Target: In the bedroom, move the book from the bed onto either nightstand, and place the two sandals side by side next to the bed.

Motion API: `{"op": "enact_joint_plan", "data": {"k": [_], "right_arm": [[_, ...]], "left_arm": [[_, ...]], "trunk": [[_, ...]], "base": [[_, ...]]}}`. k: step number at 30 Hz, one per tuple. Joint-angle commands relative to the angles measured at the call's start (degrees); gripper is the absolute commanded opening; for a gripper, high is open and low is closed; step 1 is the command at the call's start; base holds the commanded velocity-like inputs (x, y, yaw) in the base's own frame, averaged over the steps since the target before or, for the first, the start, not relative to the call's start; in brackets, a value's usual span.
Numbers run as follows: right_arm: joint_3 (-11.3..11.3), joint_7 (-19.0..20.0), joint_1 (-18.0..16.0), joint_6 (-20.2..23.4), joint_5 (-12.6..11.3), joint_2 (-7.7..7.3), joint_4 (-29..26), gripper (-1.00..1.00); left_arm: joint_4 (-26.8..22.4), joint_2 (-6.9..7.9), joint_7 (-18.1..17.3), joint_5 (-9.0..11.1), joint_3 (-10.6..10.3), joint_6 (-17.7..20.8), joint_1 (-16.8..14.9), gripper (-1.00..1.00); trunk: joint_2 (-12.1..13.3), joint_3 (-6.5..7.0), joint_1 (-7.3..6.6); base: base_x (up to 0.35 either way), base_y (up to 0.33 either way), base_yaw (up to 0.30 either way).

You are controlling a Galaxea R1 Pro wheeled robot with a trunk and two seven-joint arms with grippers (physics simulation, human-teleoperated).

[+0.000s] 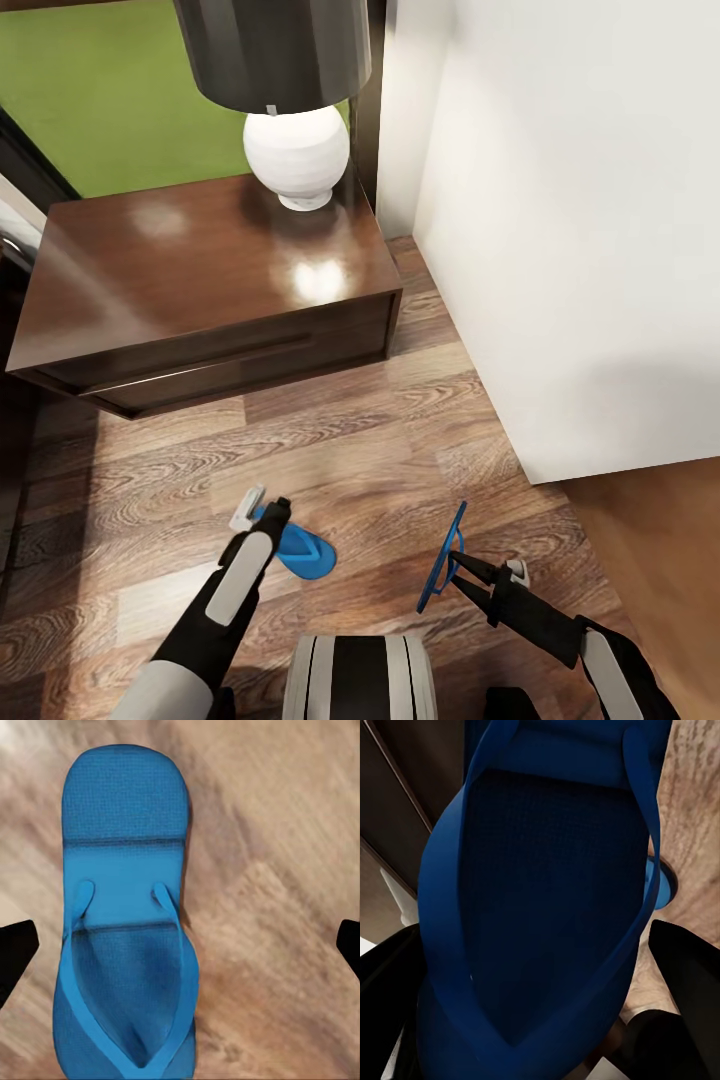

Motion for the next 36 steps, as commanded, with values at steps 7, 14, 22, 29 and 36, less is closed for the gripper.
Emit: {"op": "enact_joint_plan", "data": {"k": [7, 14, 22, 29, 36], "right_arm": [[-0.1, 0.25, -0.02, 0.2, 0.13, 0.0, 0.0, -1.0], [-0.08, 0.25, -0.02, 0.2, 0.13, 0.01, -0.03, -1.0], [-0.11, 0.25, -0.02, 0.2, 0.13, 0.01, -0.02, -1.0], [-0.11, 0.25, -0.02, 0.2, 0.13, -0.07, -0.04, -1.0], [-0.11, 0.25, -0.02, 0.2, 0.13, -0.08, -0.02, -1.0]], "left_arm": [[0.7, 0.1, 0.25, -0.38, 0.08, -2.81, -0.02, 1.0], [0.73, 0.03, 0.21, -0.33, 0.04, -3.25, -0.02, 1.0], [0.73, 0.03, 0.21, -0.32, -0.1, -3.24, -0.02, 1.0], [0.73, 0.03, 0.24, -0.32, -0.14, -3.24, -0.02, 1.0], [0.67, 0.03, 0.25, -0.32, -0.14, -3.19, -0.02, 1.0]], "trunk": [[-0.01, -0.03, -0.01], [-0.01, -0.03, -0.01], [-0.01, -0.03, -0.01], [-0.01, -0.03, -0.01], [-0.01, -0.03, -0.01]], "base": [[0.0, 0.0, 0.0], [0.0, 0.0, 0.0], [0.0, 0.0, 0.0], [0.0, 0.0, 0.0], [-0.145, -0.083, 0.0]]}}
